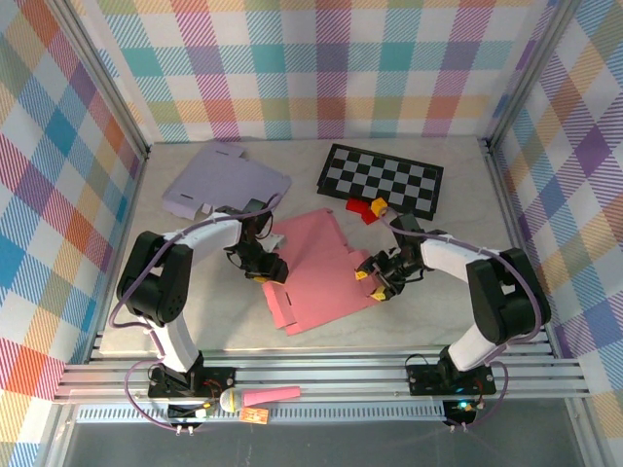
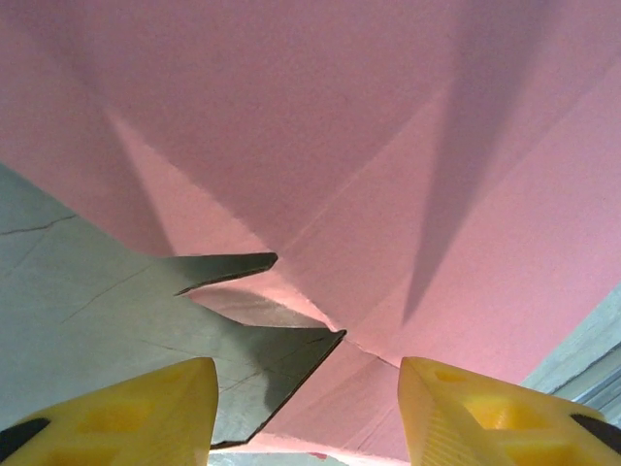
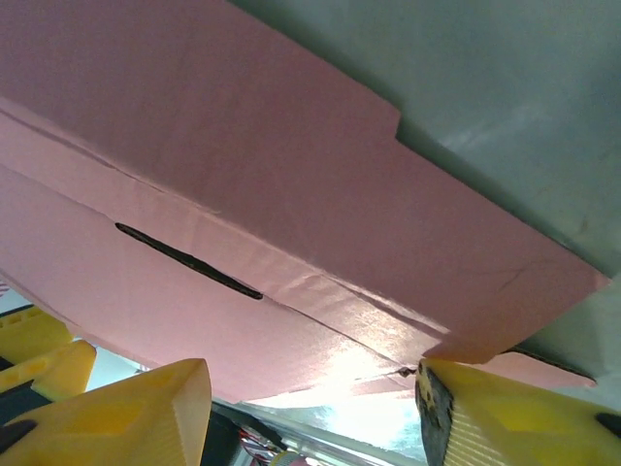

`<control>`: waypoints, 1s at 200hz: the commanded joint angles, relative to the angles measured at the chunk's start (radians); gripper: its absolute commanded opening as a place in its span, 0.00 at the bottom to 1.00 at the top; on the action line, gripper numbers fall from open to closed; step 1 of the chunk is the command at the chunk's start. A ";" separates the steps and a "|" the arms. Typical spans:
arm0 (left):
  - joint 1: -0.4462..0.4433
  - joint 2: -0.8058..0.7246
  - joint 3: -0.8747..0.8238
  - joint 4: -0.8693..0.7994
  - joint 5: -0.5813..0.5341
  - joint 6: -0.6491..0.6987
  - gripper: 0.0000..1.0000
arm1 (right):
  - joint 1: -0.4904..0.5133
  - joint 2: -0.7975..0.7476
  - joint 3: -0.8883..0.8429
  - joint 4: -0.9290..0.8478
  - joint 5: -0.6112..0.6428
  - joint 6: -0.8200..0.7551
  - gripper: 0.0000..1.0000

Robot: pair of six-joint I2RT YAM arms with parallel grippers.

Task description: Fold the paper box

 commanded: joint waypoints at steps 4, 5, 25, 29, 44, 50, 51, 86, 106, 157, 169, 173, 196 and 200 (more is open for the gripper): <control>-0.016 0.014 0.002 -0.040 0.015 0.017 0.50 | -0.025 0.026 0.014 -0.040 0.027 -0.041 0.58; -0.017 0.015 0.002 -0.040 0.015 0.017 0.50 | -0.025 0.026 0.014 -0.039 0.027 -0.042 0.58; -0.023 0.012 0.002 -0.042 0.020 0.017 0.45 | -0.031 0.027 0.019 -0.047 0.034 -0.043 0.57; -0.024 0.010 0.002 -0.043 0.022 0.016 0.44 | -0.032 0.027 0.019 -0.050 0.036 -0.043 0.57; -0.027 0.003 0.002 -0.041 0.038 0.010 0.40 | -0.031 0.019 0.019 -0.059 0.047 -0.040 0.56; -0.029 0.000 0.000 -0.038 0.046 0.007 0.38 | -0.032 0.015 0.018 -0.063 0.052 -0.037 0.56; -0.029 -0.002 0.000 -0.038 0.048 0.007 0.38 | -0.031 0.015 0.018 -0.064 0.053 -0.036 0.56; -0.049 -0.003 -0.002 -0.032 0.092 -0.004 0.31 | -0.037 -0.027 0.012 -0.093 0.097 -0.026 0.54; -0.060 0.000 -0.008 -0.031 0.113 -0.007 0.31 | -0.047 -0.031 0.006 -0.096 0.100 -0.034 0.54; -0.076 0.016 -0.012 -0.078 0.000 -0.003 0.40 | -0.087 -0.035 -0.004 -0.107 0.104 -0.056 0.53; -0.077 0.010 -0.016 -0.085 -0.011 -0.005 0.41 | -0.092 -0.033 -0.004 -0.106 0.100 -0.059 0.53; -0.078 0.008 -0.021 -0.083 -0.009 -0.008 0.41 | -0.092 -0.033 -0.004 -0.106 0.099 -0.060 0.53; -0.082 -0.001 -0.042 -0.072 0.026 -0.023 0.42 | -0.097 -0.030 -0.003 -0.104 0.098 -0.061 0.53; -0.084 -0.003 -0.044 -0.068 0.033 -0.026 0.42 | -0.097 -0.029 -0.002 -0.102 0.098 -0.061 0.53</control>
